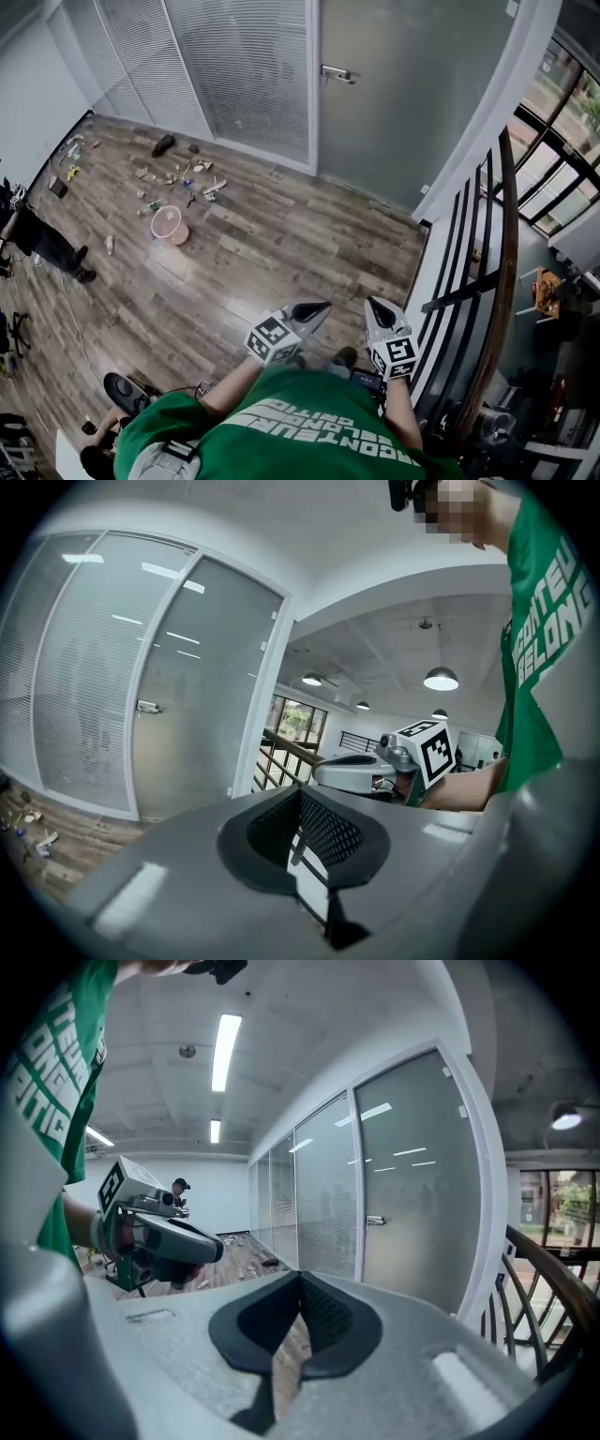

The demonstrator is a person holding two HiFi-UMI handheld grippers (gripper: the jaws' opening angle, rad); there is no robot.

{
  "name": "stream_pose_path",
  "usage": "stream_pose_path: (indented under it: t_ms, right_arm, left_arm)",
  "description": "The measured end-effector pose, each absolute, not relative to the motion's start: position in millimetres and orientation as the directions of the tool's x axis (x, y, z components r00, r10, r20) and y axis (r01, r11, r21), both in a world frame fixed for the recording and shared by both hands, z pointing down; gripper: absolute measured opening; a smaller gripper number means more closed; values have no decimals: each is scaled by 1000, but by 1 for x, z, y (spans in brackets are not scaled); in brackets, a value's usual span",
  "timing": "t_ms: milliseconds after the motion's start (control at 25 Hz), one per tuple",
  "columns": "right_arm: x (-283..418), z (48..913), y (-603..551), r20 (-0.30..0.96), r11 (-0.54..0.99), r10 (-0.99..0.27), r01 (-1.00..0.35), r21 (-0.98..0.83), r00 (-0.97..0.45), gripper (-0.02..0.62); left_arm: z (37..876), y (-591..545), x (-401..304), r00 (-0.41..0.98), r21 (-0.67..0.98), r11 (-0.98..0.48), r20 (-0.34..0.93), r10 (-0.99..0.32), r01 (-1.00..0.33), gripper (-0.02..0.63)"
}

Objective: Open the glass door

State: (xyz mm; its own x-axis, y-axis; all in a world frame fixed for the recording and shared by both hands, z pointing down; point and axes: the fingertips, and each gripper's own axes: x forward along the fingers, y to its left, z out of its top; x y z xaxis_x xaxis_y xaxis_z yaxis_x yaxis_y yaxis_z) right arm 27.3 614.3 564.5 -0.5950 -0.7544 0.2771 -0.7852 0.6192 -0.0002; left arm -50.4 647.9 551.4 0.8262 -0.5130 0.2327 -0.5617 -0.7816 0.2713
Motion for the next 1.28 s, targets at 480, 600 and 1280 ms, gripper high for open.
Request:
stream_pose_path:
  t_ms: [480, 600, 1280]
  right_arm:
    - [99, 569, 540, 256, 615, -761, -788, -3, -595, -7]
    - [115, 569, 522, 254, 621, -760, -784, 10, -599, -7]
    - [152, 556, 463, 203, 673, -728, -739, 28, -655, -6]
  left_arm:
    - [545, 568, 25, 818, 230, -786, 215, -534, -573, 15]
    - [544, 551, 41, 817, 225, -786, 206, -539, -576, 15]
    - [538, 494, 77, 767, 186, -745, 202, -609, -641, 15]
